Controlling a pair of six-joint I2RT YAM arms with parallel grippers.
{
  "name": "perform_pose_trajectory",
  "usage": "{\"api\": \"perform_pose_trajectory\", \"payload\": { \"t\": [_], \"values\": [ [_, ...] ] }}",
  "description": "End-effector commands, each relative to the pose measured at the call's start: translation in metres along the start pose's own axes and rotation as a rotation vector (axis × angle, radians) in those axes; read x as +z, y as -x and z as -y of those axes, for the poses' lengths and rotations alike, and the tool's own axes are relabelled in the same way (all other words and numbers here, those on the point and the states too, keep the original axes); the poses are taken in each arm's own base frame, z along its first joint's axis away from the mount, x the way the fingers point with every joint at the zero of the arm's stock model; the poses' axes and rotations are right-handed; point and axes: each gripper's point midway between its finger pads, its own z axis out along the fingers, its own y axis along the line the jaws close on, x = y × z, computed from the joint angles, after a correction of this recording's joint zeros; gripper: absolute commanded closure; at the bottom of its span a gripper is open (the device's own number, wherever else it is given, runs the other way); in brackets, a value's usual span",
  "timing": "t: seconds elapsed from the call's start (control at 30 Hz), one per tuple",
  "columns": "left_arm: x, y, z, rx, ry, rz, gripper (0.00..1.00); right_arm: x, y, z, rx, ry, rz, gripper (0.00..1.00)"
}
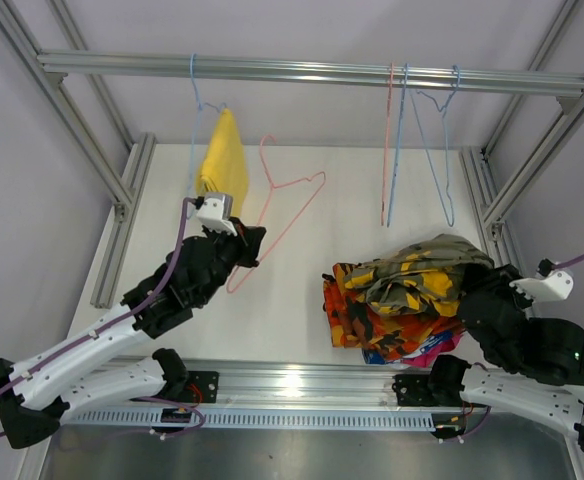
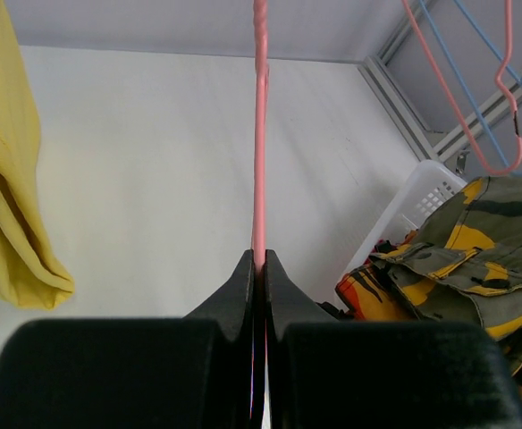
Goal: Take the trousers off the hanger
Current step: Place the trousers in the bin.
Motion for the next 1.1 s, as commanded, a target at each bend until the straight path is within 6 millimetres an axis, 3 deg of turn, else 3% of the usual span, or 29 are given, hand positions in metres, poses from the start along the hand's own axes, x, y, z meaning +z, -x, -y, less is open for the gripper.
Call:
{"api": "perform_pose_trajectory", "payload": {
  "t": [0.0, 0.2, 0.3, 0.43, 0.47, 0.5, 0.67, 0.77, 0.9, 1.07],
  "values": [
    [-0.006, 0.032, 0.011, -0.021, -0.024, 0.081, 0.99, -0.001, 0.018, 0.02, 0.002, -0.023, 0.066, 0.62],
    [-0.006, 0.031, 0.011, -0.011, -0.022, 0.079, 0.99, -0.003, 0.036, 0.003, -0.008, 0.003, 0.1, 0.39],
    [-0.006, 0.03, 0.012, -0.004, -0.021, 0.078, 0.99, -0.004, 0.046, -0.003, 0.016, 0.006, 0.119, 0.33],
    [-0.005, 0.029, 0.012, -0.003, -0.02, 0.076, 0.99, -0.007, 0.062, -0.024, 0.01, 0.048, 0.145, 0.3],
    [-0.005, 0.029, 0.012, -0.001, -0.02, 0.076, 0.99, -0.008, 0.07, -0.038, 0.076, 0.084, 0.154, 0.3],
    [-0.006, 0.03, 0.012, -0.003, -0.019, 0.079, 0.99, -0.009, 0.073, -0.041, 0.017, 0.103, 0.155, 0.29],
    [-0.005, 0.029, 0.012, 0.001, -0.02, 0.077, 0.99, -0.013, 0.083, -0.071, 0.049, 0.186, 0.162, 0.3],
    [-0.004, 0.028, 0.013, 0.004, -0.023, 0.072, 0.99, -0.013, 0.074, -0.097, 0.001, 0.242, 0.138, 0.3],
    [-0.003, 0.026, 0.016, 0.007, -0.033, 0.059, 0.99, -0.004, 0.036, -0.135, -0.122, 0.304, 0.094, 0.29],
    [-0.003, 0.024, 0.018, 0.016, -0.04, 0.052, 0.99, 0.023, -0.02, -0.146, -0.229, 0.256, 0.048, 0.24]
  ]
}}
